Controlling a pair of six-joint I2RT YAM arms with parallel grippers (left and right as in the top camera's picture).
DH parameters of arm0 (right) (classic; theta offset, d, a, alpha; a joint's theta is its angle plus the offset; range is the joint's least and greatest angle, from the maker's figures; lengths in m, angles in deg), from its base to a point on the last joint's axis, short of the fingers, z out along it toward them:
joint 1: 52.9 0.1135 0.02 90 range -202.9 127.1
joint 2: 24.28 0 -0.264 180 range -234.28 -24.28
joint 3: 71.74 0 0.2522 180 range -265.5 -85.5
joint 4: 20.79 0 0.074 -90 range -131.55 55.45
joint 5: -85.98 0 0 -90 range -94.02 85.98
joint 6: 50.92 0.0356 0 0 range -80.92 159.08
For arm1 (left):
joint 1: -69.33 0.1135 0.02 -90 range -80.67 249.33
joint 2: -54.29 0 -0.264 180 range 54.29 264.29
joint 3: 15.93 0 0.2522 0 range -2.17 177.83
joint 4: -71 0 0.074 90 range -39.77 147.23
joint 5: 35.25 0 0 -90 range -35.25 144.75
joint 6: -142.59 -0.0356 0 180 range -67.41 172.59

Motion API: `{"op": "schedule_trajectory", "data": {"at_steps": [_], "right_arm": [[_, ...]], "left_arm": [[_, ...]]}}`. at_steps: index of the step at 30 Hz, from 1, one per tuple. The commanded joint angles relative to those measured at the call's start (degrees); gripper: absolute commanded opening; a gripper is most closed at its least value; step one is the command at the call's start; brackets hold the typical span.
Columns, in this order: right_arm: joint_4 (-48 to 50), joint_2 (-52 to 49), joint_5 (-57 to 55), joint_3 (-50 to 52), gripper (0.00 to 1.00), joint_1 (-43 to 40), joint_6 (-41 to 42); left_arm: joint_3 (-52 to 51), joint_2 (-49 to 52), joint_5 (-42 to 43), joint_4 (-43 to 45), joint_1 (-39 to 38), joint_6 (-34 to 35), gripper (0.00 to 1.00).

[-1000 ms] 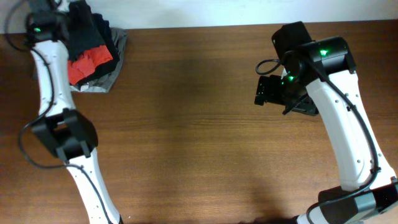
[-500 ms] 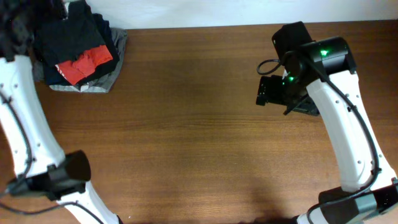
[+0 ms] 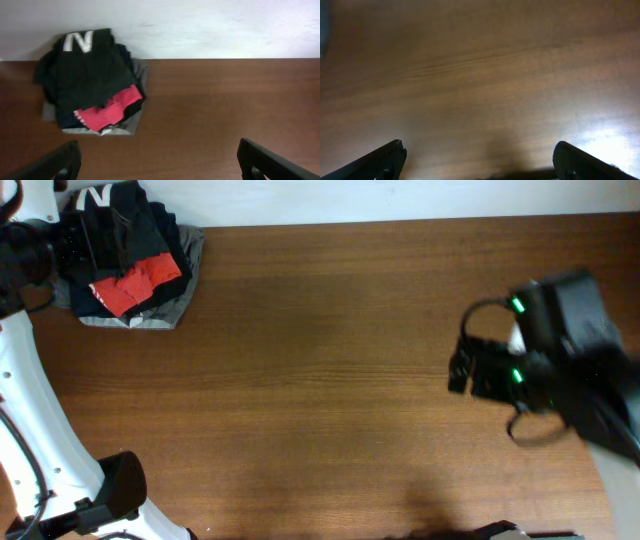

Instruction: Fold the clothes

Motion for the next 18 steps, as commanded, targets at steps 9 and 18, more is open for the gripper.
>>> {"op": "schedule_trajectory", "data": {"at_steps": [9, 18], "right_arm": [[-0.33, 17.27, -7.15, 8.46, 0.99, 2.54, 0.24], [-0.33, 19.32, -8.02, 8.46, 0.99, 2.54, 0.24]], "left_arm": [[-0.22, -0.11, 4.37, 1.29, 0.09, -2.38, 0.99], [-0.22, -0.11, 4.37, 1.27, 0.09, -2.36, 0.99]]}}
